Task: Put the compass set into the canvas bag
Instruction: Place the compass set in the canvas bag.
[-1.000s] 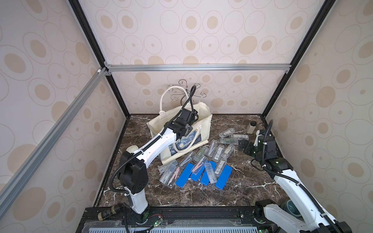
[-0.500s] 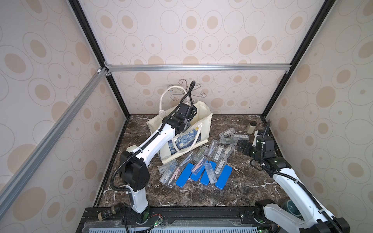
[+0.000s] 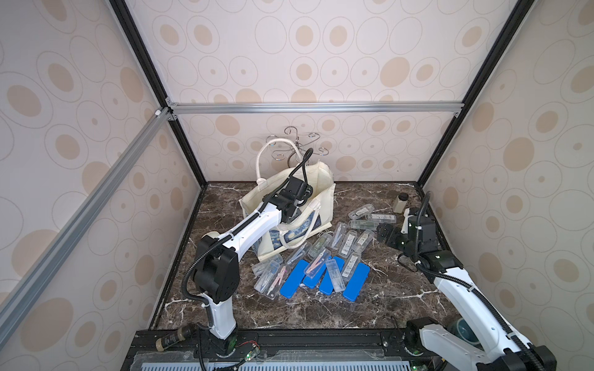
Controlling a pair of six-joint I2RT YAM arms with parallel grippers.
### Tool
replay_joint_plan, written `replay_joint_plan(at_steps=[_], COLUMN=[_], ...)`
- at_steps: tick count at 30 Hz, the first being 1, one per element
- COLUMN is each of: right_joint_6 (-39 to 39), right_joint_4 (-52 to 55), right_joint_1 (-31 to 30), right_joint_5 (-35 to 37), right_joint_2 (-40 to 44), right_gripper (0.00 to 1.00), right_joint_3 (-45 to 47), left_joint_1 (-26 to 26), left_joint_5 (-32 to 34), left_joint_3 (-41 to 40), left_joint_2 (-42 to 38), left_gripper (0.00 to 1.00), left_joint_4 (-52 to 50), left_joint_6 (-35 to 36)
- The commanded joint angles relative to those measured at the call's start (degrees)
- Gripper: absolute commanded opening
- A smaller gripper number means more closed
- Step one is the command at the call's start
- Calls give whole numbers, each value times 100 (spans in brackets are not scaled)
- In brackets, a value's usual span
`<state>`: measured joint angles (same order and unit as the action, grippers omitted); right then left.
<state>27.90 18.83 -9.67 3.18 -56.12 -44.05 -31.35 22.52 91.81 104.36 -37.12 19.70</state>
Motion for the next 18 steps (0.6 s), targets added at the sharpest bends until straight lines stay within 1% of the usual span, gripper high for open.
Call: replay_joint_plan(at_steps=[1, 6, 8, 9, 10, 13, 15, 18], right_joint_6=[78, 91, 86, 79, 68, 30, -15, -80], right_joint_4=[-11, 7, 31, 41, 55, 132, 196, 317], right_joint_1=[22, 27, 27, 27, 27, 27, 27, 27], right_joint_5=[-36, -76, -63, -57, -57, -54, -42, -2], right_joint_2=[-4, 17, 31, 34, 35, 2, -37, -140], right_gripper=[100, 100, 100, 100, 100, 100, 100, 100], right_joint_3=[39, 50, 55, 54, 46, -6, -63, -151], left_joint_1=[69, 69, 72, 69, 74, 76, 68, 74], left_joint_5=[17, 115, 179, 212, 256, 253, 186, -25], left_joint_3=[-101, -136, -131, -137, -130, -58, -8, 26], left_joint_2=[-335, -399, -411, -402, -407, -407, -433, -577], left_gripper=[28, 31, 37, 42, 52, 68, 75, 88], left_joint_4=[99, 262, 315, 329, 367, 385, 415, 547], left_joint_6=[18, -27, -54, -69, -85, -146, -199, -252])
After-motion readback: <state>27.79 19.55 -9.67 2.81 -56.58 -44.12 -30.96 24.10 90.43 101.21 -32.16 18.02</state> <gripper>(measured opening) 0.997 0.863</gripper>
